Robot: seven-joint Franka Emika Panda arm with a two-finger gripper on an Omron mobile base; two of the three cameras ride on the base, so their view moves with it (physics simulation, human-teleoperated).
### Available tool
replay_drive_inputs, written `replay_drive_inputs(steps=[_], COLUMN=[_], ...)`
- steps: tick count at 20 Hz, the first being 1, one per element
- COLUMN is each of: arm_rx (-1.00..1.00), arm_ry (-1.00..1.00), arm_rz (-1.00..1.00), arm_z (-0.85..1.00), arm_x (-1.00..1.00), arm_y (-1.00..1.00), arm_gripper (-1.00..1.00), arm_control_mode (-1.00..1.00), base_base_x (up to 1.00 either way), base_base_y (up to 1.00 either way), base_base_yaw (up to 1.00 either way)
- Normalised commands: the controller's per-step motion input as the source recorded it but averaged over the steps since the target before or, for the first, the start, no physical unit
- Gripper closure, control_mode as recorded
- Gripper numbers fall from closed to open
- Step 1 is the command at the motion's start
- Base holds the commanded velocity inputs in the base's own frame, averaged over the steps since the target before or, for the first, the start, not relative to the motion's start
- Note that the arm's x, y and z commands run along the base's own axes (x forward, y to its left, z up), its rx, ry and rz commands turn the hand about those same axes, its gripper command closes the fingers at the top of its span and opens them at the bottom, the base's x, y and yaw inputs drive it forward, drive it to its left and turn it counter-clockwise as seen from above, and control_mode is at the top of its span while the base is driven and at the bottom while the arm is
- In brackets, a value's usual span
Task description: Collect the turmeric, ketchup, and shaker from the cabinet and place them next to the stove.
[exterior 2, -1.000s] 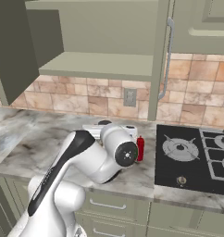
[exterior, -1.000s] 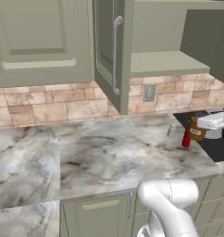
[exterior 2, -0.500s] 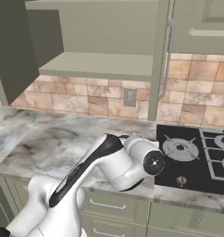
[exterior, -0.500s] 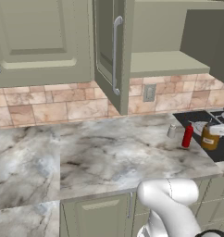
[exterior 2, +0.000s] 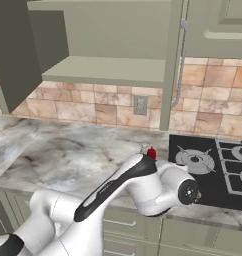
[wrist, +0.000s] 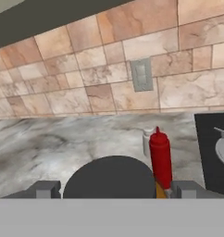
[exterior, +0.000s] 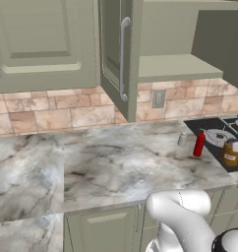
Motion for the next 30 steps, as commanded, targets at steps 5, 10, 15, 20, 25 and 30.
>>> replay_drive_inputs(steps=[5, 10, 15, 20, 25, 30], arm_rx=[0.0, 0.0, 0.0, 0.0, -0.01, 0.0], arm_ry=[-0.05, -0.06, -0.08, -0.02, 0.0, 0.0], arm_rz=[0.04, 0.05, 0.06, 0.01, 0.0, 0.0], arm_z=[-0.41, -0.5, -0.19, -0.07, -0.23, -0.28], arm_x=[0.0, 0.02, 0.18, 0.25, 0.24, 0.26], arm_y=[-0.03, 0.0, -0.08, -0.07, 0.0, -0.03], arm_gripper=[1.0, 1.0, 1.0, 1.0, 1.0, 1.0], arm_control_mode=[-1.0, -1.0, -1.0, -1.0, -1.0, -1.0], base_base_x=[0.0, 0.0, 0.0, 0.0, 0.0, 0.0], base_base_y=[0.0, 0.0, 0.0, 0.0, 0.0, 0.0], base_base_yaw=[0.0, 0.0, 0.0, 0.0, 0.0, 0.0])
